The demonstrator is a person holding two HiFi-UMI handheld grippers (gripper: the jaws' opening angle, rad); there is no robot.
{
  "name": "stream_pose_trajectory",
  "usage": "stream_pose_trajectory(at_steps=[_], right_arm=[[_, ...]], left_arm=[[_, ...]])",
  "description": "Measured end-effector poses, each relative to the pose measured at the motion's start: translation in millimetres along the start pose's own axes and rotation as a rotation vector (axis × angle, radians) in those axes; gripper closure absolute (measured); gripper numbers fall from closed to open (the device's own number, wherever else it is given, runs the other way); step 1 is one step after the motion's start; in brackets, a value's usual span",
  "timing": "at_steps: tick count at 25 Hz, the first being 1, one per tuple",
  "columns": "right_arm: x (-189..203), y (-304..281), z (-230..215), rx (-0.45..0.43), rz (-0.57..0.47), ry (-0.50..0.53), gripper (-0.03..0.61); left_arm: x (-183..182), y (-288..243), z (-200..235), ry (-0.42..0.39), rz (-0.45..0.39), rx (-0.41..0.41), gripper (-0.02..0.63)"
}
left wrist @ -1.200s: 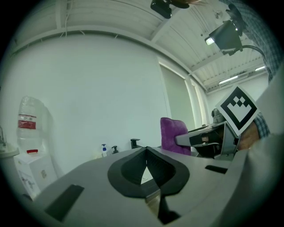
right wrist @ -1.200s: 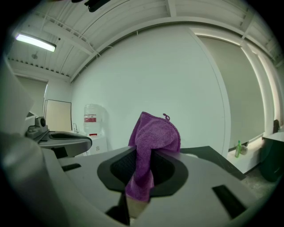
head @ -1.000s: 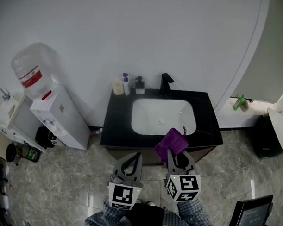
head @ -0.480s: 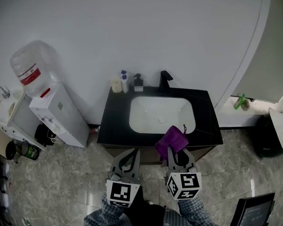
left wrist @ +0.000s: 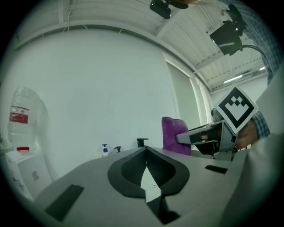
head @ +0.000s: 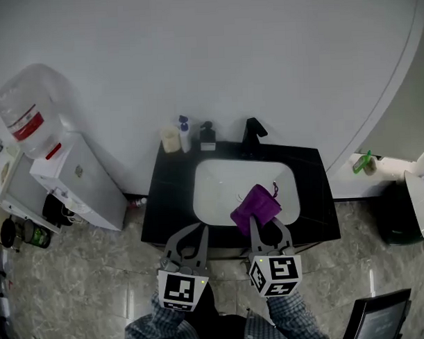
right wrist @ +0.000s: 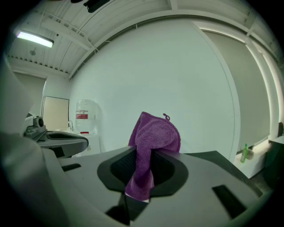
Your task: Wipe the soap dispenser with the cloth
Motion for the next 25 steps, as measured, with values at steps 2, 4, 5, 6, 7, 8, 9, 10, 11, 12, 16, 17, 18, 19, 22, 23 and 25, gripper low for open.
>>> stream_pose_trajectory(at_steps=[2, 4, 5, 6, 7, 8, 9, 10, 11, 12, 16, 17, 18, 19, 22, 23, 25], right_arm=[[-11, -32, 1, 0.001, 0.006, 0.006, 0.499], [-20, -63, 2, 0.003, 0.017, 0.016, 0.499], [-24, -78, 2, 0.007, 0.023, 0.018, 0.499], [-28, -93, 2, 0.011, 0.027, 0.019, 0.499], [-32, -108, 2, 0.017, 0.030, 0.020, 0.499], [-35, -121, 1, 0.026, 0.033, 0.023, 0.499], [-37, -133, 0, 0.039, 0.036, 0.029, 0.499], [-39, -144, 0, 0.054, 0.040, 0.037, 0.499], [-40, -155, -1, 0.065, 0.044, 0.044, 0.499], [-42, -165, -1, 0.071, 0.048, 0.047, 0.499], [-44, -195, -2, 0.066, 0.067, 0.038, 0.499], [-43, -202, -2, 0.063, 0.073, 0.039, 0.499], [-43, -210, -3, 0.059, 0.079, 0.039, 0.499], [-41, -217, -4, 0.055, 0.085, 0.038, 0.499], [-37, -239, -7, 0.041, 0.102, 0.034, 0.499], [-37, -246, -8, 0.034, 0.107, 0.033, 0.499], [-38, -260, -11, 0.018, 0.116, 0.038, 0.499]], left_arm=[[-2, -22, 23, 0.010, 0.001, 0.005, 0.612], [-6, -42, 46, 0.019, -0.001, 0.013, 0.612], [-8, -52, 57, 0.021, -0.003, 0.017, 0.612], [-10, -61, 68, 0.021, -0.006, 0.021, 0.612], [-13, -70, 78, 0.023, -0.011, 0.024, 0.612], [-15, -78, 87, 0.027, -0.015, 0.027, 0.612], [-15, -85, 96, 0.032, -0.017, 0.029, 0.612], [-15, -92, 105, 0.038, -0.018, 0.030, 0.612], [-14, -99, 113, 0.043, -0.017, 0.029, 0.612], [-13, -105, 121, 0.047, -0.014, 0.029, 0.612], [-8, -126, 142, 0.066, -0.005, 0.030, 0.612], [-6, -131, 146, 0.069, -0.002, 0.030, 0.612], [-3, -136, 149, 0.072, 0.009, 0.031, 0.612], [0, -142, 153, 0.075, 0.024, 0.030, 0.612], [7, -158, 164, 0.084, 0.048, 0.020, 0.612], [8, -163, 167, 0.081, 0.048, 0.013, 0.612], [5, -173, 172, 0.053, 0.029, 0.002, 0.612]])
Point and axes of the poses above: the fingertips, and each gripper's own axes: y backward along the fingers, z to its left, x out of its underside, the point moved 1 cm from there along y, backward along the fingers, and after that the axes turned 4 degrees about z, right-handed, at the moved point
